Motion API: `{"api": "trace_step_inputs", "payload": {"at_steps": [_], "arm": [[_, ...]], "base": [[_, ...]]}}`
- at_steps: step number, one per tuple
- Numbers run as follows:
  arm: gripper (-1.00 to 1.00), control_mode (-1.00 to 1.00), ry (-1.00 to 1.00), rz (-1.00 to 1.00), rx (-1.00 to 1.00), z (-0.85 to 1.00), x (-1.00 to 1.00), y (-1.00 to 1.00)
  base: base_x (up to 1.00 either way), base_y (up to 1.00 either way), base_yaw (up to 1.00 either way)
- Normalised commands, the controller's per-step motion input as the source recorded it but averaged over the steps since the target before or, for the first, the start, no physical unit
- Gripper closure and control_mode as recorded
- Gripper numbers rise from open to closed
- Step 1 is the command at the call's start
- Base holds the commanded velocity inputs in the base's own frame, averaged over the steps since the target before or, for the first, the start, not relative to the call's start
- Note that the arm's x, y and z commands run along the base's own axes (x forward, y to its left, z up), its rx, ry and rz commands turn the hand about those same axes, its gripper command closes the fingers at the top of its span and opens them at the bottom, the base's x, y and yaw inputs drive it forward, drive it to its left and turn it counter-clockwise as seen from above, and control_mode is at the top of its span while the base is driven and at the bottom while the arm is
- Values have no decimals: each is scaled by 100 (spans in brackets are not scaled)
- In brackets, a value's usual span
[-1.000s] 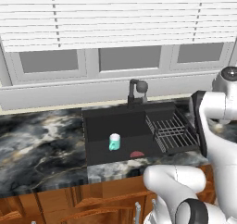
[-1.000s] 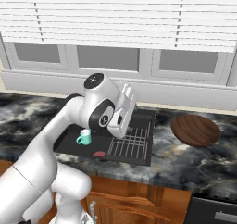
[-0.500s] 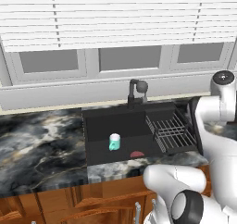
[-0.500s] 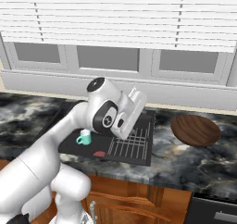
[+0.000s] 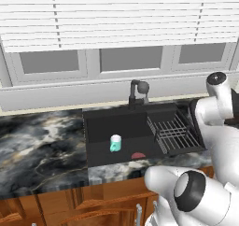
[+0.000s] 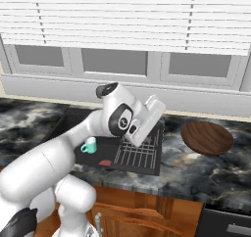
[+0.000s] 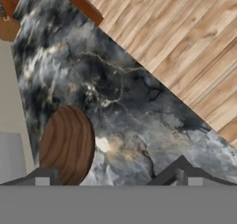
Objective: Pick the mug and place it in the sink. Pick the bowl and place it in the open cabinet and then close the cabinet.
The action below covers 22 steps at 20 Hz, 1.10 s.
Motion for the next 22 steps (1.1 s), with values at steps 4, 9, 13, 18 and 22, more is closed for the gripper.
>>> {"api": "trace_step_inputs", "payload": {"at_steps": [4,9,13,18,22], "arm": [[-100,-100,-9,10,0,-18,19,-22],[-100,-100,-4,10,0,-16,22,-18],[-100,-100,0,2,0,-15,21,-20],[-100,-100,6,-1,0,-17,25,-7],[-100,-100,7,-6,0,-14,24,0]], "base": [[0,0,0],[0,0,0],[0,0,0],[0,0,0],[0,0,0]]}}
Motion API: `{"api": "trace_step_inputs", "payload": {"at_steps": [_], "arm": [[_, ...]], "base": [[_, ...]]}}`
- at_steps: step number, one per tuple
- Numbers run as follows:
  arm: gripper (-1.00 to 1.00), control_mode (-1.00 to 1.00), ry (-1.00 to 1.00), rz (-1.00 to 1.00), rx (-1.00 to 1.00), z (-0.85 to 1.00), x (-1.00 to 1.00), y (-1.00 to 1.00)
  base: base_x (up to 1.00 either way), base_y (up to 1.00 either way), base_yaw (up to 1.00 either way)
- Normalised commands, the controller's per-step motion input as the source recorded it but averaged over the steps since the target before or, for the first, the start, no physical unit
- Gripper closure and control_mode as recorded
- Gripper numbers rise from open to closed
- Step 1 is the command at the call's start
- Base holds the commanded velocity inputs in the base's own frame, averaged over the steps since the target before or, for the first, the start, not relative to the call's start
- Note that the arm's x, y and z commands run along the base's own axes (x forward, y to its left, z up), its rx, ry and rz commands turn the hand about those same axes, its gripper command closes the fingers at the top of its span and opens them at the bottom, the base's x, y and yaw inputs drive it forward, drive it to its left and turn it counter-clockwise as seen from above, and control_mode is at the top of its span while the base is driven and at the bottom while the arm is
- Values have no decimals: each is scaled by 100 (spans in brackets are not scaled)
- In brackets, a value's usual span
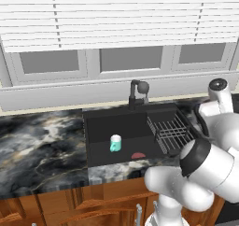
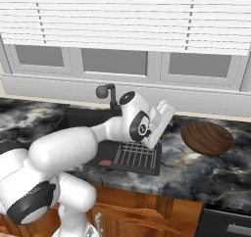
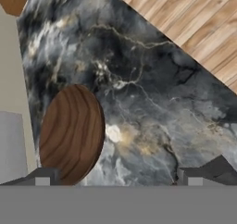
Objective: Pick the mug and place it in the sink. Pick the bowl and place it in the open cabinet and then close the cabinet.
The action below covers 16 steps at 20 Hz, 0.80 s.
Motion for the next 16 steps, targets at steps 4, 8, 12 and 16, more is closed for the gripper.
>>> {"api": "trace_step_inputs", "payload": {"at_steps": [4,8,12,16], "arm": [[-100,-100,1,0,0,-16,24,0],[-100,-100,-1,0,1,-23,18,-1],[-100,-100,-4,0,3,-24,15,-10],[-100,-100,0,0,3,-16,23,-16]], "base": [[0,0,0],[0,0,0],[0,0,0],[0,0,0]]}}
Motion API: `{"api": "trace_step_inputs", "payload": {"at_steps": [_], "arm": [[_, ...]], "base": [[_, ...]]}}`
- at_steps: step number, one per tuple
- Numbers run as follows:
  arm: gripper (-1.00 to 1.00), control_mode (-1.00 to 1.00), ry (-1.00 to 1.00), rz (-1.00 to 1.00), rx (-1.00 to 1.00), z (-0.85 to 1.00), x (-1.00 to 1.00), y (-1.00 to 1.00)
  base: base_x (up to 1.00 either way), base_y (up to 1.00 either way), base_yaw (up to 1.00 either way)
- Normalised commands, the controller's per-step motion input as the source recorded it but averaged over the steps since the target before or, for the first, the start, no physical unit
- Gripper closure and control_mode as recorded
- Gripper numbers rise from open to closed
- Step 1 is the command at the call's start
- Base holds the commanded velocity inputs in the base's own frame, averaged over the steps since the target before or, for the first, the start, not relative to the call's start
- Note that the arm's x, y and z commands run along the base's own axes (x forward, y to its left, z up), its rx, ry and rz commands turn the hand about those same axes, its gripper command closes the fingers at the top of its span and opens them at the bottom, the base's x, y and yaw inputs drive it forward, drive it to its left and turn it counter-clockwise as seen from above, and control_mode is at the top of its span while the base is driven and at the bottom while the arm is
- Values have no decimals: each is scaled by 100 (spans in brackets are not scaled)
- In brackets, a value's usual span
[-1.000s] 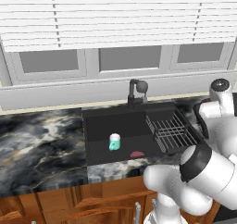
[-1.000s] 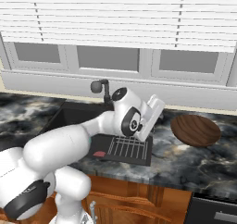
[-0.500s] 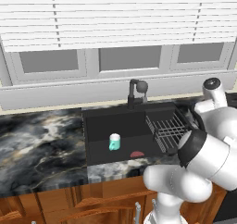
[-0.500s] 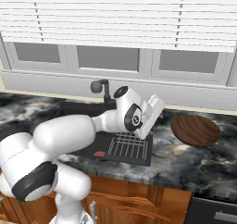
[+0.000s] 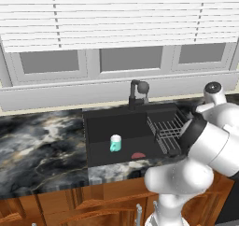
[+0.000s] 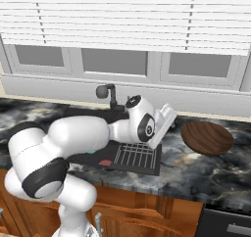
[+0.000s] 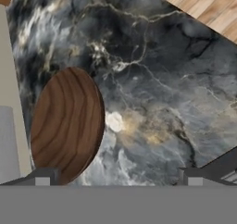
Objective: Pick the mug and place it in the sink. Pick the bowl and place it in the open cabinet and then close the cabinet.
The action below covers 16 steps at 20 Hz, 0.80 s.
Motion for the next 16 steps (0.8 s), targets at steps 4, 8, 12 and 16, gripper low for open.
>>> {"api": "trace_step_inputs", "payload": {"at_steps": [4,8,12,16], "arm": [[-100,-100,0,0,3,-4,20,-28],[-100,-100,2,0,3,-4,26,-27],[-100,-100,6,0,4,-12,35,-25],[-100,-100,15,0,4,-18,39,-13]], "base": [[0,0,0],[0,0,0],[0,0,0],[0,0,0]]}}
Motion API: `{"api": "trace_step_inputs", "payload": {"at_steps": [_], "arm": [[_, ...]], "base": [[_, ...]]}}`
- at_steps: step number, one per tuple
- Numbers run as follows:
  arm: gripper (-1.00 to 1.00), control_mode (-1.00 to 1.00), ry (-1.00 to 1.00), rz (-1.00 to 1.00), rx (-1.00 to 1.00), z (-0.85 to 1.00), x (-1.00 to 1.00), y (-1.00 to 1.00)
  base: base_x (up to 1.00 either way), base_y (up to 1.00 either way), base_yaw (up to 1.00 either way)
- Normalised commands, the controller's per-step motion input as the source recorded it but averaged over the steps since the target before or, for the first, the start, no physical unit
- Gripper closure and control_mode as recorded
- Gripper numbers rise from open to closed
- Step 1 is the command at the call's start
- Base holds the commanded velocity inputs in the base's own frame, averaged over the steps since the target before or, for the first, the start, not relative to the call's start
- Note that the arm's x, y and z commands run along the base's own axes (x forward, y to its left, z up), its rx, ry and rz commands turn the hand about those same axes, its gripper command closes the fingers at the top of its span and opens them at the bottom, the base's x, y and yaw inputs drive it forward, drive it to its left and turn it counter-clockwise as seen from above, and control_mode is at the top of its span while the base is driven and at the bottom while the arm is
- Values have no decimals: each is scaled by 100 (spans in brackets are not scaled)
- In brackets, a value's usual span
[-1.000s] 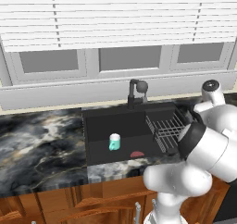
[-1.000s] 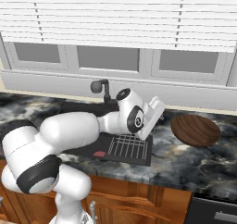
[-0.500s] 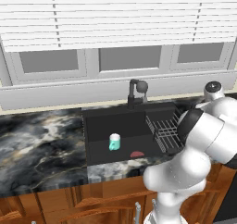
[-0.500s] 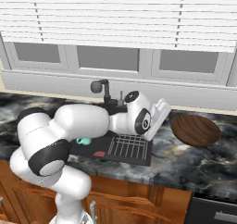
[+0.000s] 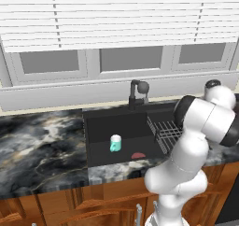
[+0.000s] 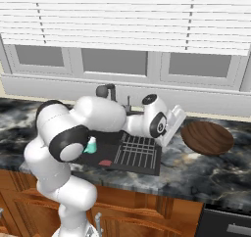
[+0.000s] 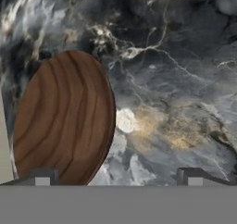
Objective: Pick the mug and place it in the sink. Pick the bowl and place it in the open cabinet and then close the cabinet.
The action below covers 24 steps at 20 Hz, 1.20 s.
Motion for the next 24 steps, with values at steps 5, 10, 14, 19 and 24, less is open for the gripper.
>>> {"api": "trace_step_inputs", "payload": {"at_steps": [5,10,14,19,24], "arm": [[-100,-100,12,0,9,-12,35,-13],[-100,-100,12,0,9,-14,31,-16],[-100,-100,8,0,7,-18,22,-17],[-100,-100,0,0,1,-19,1,-6],[-100,-100,0,-4,0,-17,0,0]], "base": [[0,0,0],[0,0,0],[0,0,0],[0,0,0],[0,0,0]]}}
